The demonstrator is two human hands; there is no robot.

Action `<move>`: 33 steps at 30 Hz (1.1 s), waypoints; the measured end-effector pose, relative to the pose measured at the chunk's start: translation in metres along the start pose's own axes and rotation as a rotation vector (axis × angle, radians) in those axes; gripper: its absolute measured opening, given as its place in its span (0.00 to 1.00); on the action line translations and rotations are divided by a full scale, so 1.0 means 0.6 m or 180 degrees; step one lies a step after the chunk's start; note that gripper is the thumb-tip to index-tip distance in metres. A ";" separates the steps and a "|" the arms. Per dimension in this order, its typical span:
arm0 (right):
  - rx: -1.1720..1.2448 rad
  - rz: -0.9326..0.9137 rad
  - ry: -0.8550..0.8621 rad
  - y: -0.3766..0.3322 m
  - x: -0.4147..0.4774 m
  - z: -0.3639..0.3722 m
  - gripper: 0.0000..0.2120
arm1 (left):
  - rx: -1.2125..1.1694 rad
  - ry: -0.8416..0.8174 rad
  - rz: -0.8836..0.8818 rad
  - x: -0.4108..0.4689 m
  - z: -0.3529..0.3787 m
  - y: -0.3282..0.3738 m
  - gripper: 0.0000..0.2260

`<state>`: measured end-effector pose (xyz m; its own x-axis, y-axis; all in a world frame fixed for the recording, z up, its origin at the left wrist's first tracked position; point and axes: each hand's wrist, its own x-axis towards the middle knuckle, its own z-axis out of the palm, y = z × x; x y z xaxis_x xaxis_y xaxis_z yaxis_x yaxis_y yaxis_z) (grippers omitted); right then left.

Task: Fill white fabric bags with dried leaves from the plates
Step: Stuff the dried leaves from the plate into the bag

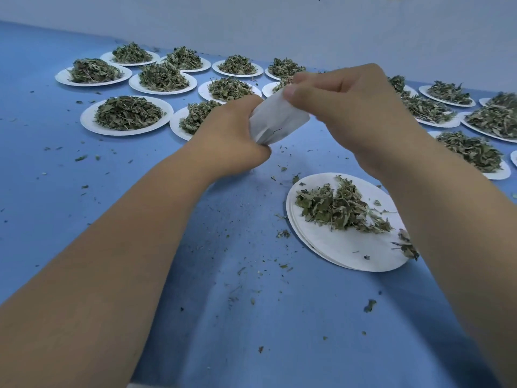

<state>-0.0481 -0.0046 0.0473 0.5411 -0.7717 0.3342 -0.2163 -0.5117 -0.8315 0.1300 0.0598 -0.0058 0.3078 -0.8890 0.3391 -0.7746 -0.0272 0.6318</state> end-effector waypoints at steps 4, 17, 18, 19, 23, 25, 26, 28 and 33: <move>-0.0914 -0.0623 0.0316 0.038 -0.058 -0.034 0.08 | 0.0124 0.0026 0.0164 -0.005 0.004 0.008 0.18; -0.2277 -0.0515 -0.1300 0.094 -0.123 -0.046 0.27 | 0.0340 -0.0423 0.0457 -0.024 0.046 0.043 0.12; -0.2260 -0.0556 -0.1300 0.095 -0.123 -0.045 0.24 | 0.0340 -0.0445 0.0458 -0.024 0.047 0.043 0.12; -0.2201 -0.0540 -0.1274 0.096 -0.122 -0.047 0.23 | 0.0342 -0.0466 0.0460 -0.025 0.048 0.044 0.12; -0.1355 -0.0156 -0.0443 0.085 -0.121 -0.085 0.15 | 0.0348 -0.0466 0.0459 -0.024 0.049 0.045 0.12; -0.1161 -0.0357 0.0088 0.080 -0.130 -0.111 0.13 | 0.0341 -0.0467 0.0470 -0.026 0.053 0.050 0.12; -0.1176 -0.0443 0.0159 0.080 -0.139 -0.120 0.13 | 0.0350 -0.0473 0.0491 -0.027 0.056 0.052 0.12; -0.1243 -0.0432 -0.0110 0.085 -0.161 -0.132 0.17 | 0.0431 -0.0499 0.0539 -0.029 0.060 0.057 0.12; -0.1846 -0.0378 -0.1149 0.109 -0.195 -0.109 0.33 | 0.0465 -0.0481 0.0543 -0.032 0.062 0.060 0.12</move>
<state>-0.1787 0.0274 -0.0173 0.8028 -0.5755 0.1560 -0.4840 -0.7818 -0.3932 0.0754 0.0590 -0.0156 0.0884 -0.9442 0.3173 -0.8831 0.0731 0.4635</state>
